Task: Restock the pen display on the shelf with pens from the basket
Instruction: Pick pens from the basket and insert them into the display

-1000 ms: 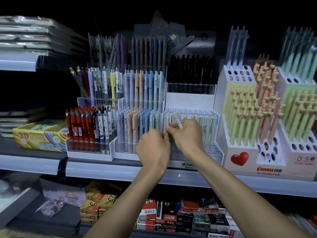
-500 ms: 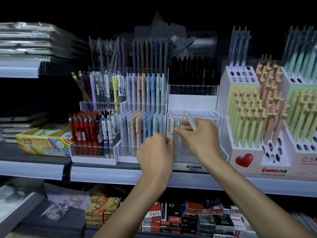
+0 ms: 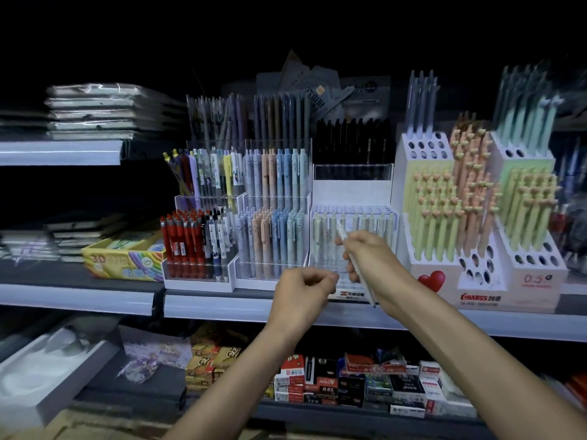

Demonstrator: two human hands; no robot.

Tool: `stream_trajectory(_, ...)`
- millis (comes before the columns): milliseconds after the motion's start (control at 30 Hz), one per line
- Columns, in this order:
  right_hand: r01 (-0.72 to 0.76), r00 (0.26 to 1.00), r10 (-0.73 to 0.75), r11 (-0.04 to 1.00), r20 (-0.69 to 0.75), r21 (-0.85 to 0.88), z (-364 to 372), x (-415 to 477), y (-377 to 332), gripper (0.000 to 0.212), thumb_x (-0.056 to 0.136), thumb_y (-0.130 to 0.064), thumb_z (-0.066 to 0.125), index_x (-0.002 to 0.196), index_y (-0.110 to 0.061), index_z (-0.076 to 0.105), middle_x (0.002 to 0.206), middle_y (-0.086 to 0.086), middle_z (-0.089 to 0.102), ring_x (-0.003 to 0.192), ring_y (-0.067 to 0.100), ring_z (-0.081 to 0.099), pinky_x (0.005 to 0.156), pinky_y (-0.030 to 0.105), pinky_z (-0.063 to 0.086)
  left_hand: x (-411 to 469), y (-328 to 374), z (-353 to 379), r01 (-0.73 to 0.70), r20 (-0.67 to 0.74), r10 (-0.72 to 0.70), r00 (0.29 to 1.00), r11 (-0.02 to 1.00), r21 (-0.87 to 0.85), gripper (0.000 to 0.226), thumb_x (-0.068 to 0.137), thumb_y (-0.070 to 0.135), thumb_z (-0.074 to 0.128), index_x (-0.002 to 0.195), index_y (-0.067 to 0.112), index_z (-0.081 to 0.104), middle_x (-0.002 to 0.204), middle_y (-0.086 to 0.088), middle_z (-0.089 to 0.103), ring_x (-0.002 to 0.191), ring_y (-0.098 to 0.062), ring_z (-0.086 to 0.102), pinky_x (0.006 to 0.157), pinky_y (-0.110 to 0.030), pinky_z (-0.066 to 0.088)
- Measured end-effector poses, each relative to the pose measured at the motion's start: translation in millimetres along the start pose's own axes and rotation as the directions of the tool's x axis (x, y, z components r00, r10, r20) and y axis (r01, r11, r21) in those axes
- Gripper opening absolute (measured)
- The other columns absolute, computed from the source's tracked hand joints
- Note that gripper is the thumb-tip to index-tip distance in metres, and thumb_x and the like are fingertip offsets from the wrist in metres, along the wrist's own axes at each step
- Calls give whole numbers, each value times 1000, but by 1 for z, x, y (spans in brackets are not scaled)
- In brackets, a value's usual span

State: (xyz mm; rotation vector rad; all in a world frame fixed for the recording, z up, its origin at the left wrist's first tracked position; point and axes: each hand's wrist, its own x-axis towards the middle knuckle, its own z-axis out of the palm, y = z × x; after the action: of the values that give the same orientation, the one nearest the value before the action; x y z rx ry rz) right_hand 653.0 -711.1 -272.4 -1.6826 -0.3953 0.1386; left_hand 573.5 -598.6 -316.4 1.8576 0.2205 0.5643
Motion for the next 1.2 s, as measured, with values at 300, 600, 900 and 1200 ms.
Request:
stream_trajectory(300,198,980,-195,977,-38,83,-14,-25,-3,27,105,-18,57,127,-7,67,106,0,71,98,13,62,76,18,45,-18,21,22,-65,-64,52,997,975,-214,7,95,14,74,93,14,81,88,-3,80,83,-20,76,67,-22,57)
stream_trajectory(600,354,929,-346,934,-129,41,-27,-19,9,17,102,-16,62,116,-24,69,108,-5,72,106,13,67,90,34,60,0,21,32,-85,-99,69,993,984,-157,7,90,14,80,92,8,81,80,-2,80,74,-17,77,62,-18,53)
stream_trajectory(900,467,861,-484,874,-154,-136,-19,18,1,14,87,-13,80,100,-17,77,86,-5,74,83,17,74,83,43,63,56,11,17,-204,-194,229,954,969,138,7,88,21,81,81,22,84,74,13,77,78,-6,75,83,-42,62)
stream_trajectory(1200,486,837,-525,843,-156,-232,1,57,-7,10,88,-17,77,98,-17,74,85,-7,73,81,8,72,79,36,63,94,7,7,-171,-255,229,940,958,229,19,88,25,80,71,34,79,72,17,75,78,-9,74,81,-45,62)
